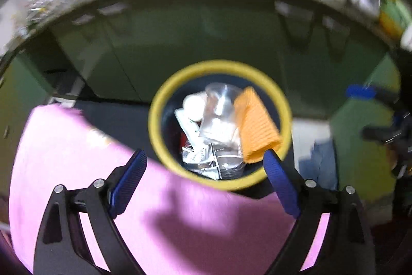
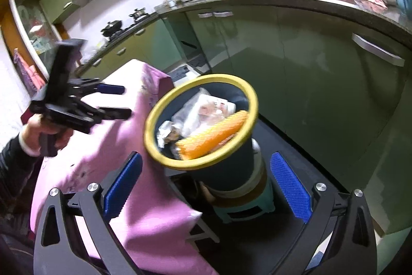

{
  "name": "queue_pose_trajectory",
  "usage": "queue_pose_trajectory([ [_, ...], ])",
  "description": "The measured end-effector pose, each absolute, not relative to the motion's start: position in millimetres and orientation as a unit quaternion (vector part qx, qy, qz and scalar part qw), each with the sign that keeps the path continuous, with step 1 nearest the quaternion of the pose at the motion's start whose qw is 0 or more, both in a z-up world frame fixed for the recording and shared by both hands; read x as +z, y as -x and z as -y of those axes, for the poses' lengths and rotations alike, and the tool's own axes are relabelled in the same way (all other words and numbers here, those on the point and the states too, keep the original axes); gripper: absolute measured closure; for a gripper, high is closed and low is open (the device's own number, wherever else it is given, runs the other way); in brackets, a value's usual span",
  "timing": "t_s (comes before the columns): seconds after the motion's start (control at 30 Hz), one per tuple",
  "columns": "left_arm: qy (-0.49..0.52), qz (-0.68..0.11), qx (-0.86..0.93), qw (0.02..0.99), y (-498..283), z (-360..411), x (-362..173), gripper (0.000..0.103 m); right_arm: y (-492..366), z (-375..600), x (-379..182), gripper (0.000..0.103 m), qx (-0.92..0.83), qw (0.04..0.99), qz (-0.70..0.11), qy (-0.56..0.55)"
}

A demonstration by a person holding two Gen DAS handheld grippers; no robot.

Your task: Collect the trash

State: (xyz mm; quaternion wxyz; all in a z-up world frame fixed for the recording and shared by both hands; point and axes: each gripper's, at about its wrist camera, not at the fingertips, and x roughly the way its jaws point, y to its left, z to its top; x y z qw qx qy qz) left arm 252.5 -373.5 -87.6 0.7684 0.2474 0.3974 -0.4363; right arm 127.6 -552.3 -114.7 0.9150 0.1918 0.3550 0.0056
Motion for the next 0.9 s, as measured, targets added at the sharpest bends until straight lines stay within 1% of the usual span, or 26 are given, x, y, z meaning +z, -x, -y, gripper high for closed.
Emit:
queue_pose_trajectory([
  [0.03,-0.225,-0.381,-0.429,0.788,-239.5,353.8,-74.5,0.009,-126.8,545.0,-110.3,0.005,0.011,0.917,-0.352,-0.186],
  [0.1,-0.19,-0.359,-0.402,0.82,-217.6,317.9,-58.0,0.007,-125.1,533.0,-102.6,0.005,0.01,0.921,-0.351,-0.17],
  [0.17,-0.159,-0.347,-0.367,0.849,-194.2,277.6,-45.3,0.007,-122.1,519.2,-93.6,0.005,0.007,0.926,-0.345,-0.153],
  [0.33,-0.086,-0.338,-0.258,0.901,-146.2,179.3,-33.5,0.007,-112.8,477.7,-74.2,0.005,0.032,0.933,-0.333,-0.129],
  [0.47,-0.006,-0.339,-0.152,0.928,-114.0,94.2,-31.0,0.007,-106.8,442.9,-61.6,0.005,0.049,0.939,-0.325,-0.104],
  [0.57,0.03,-0.339,-0.065,0.938,-86.9,43.8,-29.2,0.007,-100.0,418.7,-51.4,0.005,0.062,0.943,-0.317,-0.084],
  [0.7,0.036,-0.303,-0.002,0.952,-49.9,9.9,-18.4,0.007,-85.7,392.4,-34.4,0.005,0.065,0.951,-0.298,-0.055],
  [0.9,0.037,-0.27,0.011,0.962,-13.3,-7.9,-6.5,0.007,-52.4,377.2,-10.6,0.005,0.05,0.962,-0.268,-0.037],
])
